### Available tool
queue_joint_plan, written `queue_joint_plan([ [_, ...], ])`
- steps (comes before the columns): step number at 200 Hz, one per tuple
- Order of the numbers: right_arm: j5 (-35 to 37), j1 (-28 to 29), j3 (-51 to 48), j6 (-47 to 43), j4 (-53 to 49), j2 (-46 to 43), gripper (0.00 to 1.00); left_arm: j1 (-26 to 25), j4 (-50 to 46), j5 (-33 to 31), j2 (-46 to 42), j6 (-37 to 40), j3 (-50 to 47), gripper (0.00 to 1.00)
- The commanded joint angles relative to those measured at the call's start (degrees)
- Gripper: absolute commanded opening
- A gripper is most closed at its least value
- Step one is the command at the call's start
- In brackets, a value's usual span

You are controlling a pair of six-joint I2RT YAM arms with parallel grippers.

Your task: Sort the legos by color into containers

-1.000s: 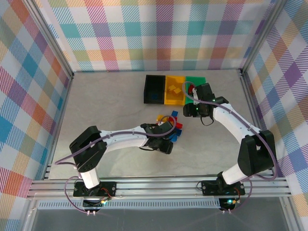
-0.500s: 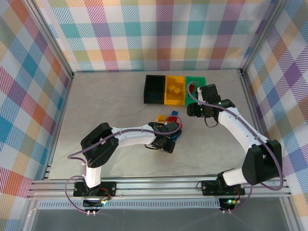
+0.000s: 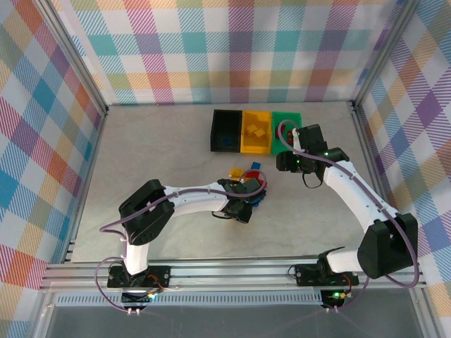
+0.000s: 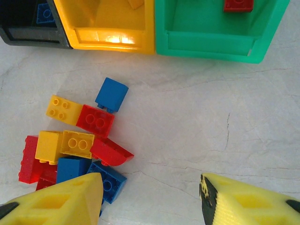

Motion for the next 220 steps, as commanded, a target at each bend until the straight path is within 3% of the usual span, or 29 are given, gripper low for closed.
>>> queue_joint_plan([
  [1,0.4,-0.4,-0.9,0.0,-1.0,-1.6,0.58,-0.2,-3.2,-1.1,-2.2,-0.1,0.5,0.34],
  [98,0.2,-1.1,-2.1,-0.4,-1.4,-4.3,0.58,2.5,-11.2,-4.3,-9.2,4.6,10.3,0.33],
  [155,-1.7,-1.2,-3.7,0.1,-1.3,-6.1,0.58,10.7,-8.8,-5.8,-7.3,9.3,18.7,0.32],
  [220,-4.6,-1.0,-6.4,1.5,-0.8,-8.4,0.58,20.5,-4.1,-6.0,2.2,14.2,31.6,0.32],
])
